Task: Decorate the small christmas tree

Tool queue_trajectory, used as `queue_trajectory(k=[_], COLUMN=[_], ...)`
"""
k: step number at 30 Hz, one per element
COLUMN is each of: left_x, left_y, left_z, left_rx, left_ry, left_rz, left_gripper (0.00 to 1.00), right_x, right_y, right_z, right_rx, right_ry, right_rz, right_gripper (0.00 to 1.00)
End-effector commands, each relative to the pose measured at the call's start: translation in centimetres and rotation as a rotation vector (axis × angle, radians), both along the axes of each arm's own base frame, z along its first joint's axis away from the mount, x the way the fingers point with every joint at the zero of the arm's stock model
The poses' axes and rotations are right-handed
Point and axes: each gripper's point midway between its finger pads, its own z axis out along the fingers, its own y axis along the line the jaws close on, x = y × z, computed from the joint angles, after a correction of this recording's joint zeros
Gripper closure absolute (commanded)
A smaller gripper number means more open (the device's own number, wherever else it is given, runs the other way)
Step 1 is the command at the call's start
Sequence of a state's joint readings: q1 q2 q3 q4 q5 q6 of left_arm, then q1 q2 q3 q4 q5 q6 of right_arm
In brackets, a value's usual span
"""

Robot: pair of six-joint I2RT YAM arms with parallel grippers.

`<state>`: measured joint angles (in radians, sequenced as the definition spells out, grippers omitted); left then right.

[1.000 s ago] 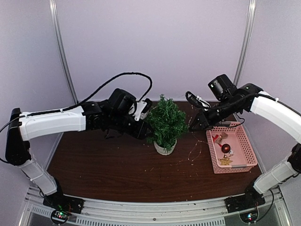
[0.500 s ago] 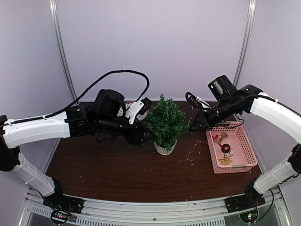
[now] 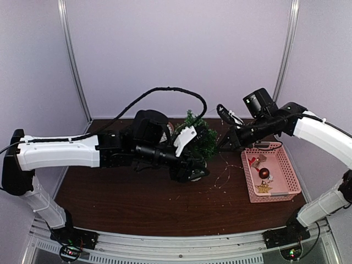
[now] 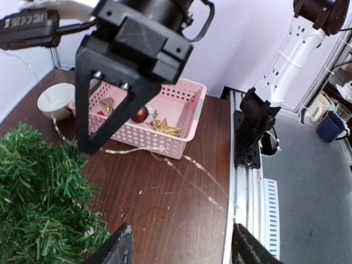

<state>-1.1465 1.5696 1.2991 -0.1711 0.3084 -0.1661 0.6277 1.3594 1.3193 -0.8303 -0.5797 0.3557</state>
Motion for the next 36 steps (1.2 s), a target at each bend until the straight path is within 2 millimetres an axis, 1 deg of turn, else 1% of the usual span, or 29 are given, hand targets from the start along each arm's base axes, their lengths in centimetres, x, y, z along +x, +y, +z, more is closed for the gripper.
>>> queue_trajectory(k=[1,3,5,7,10,13,14,20,24,28,32,36], left_x=[0.2,1.3,2.1,2.5,3.5,4.1,4.2,3.8,4.1,4.2,4.2,4.4], left_y=[-1.7,-1.8,-1.9,-2.2,-2.3,-2.2,-2.4,-3.0,-3.2,-3.4,-3.3,-2.4], left_z=[2.7,3.3,3.9,3.8,2.9,2.1,2.6,2.8,2.3,1.9,1.2,0.7], left_rx=[-0.092,-0.108,-0.131,-0.13,-0.113,-0.124,-0.151,-0.204,-0.204,-0.206,-0.193,-0.18], left_ry=[-0.128,-0.139,-0.135,-0.108,-0.042,0.017,0.026,0.069,0.079,0.088,0.095,0.098], left_rz=[0.019,0.084,0.132,0.161,0.231,0.289,0.296,0.28,0.289,0.29,0.299,0.334], left_gripper=[0.39,0.4,0.42,0.46,0.55,0.57,0.57,0.61,0.67,0.7,0.7,0.69], right_x=[-0.1,-0.4,-0.8,-1.0,-1.3,-1.8,-1.9,-2.5,-2.7,-2.9,-2.8,-2.8], right_y=[1.6,2.1,2.2,2.1,2.3,2.8,2.9,3.4,3.6,3.7,3.5,3.3], right_z=[2.2,3.0,3.3,3.2,3.4,3.9,4.1,4.3,4.5,4.7,5.2,5.4], right_rx=[0.11,0.139,0.15,0.154,0.168,0.192,0.199,0.215,0.225,0.233,0.237,0.239], right_ry=[-0.04,-0.06,-0.074,-0.076,-0.077,-0.084,-0.09,-0.095,-0.102,-0.112,-0.129,-0.14], right_rz=[-0.015,-0.002,0.002,-0.002,0.009,0.036,0.041,0.058,0.065,0.063,0.049,0.039], right_gripper=[1.0,1.0,1.0,1.0,1.0,1.0,1.0,1.0,1.0,1.0,1.0,1.0])
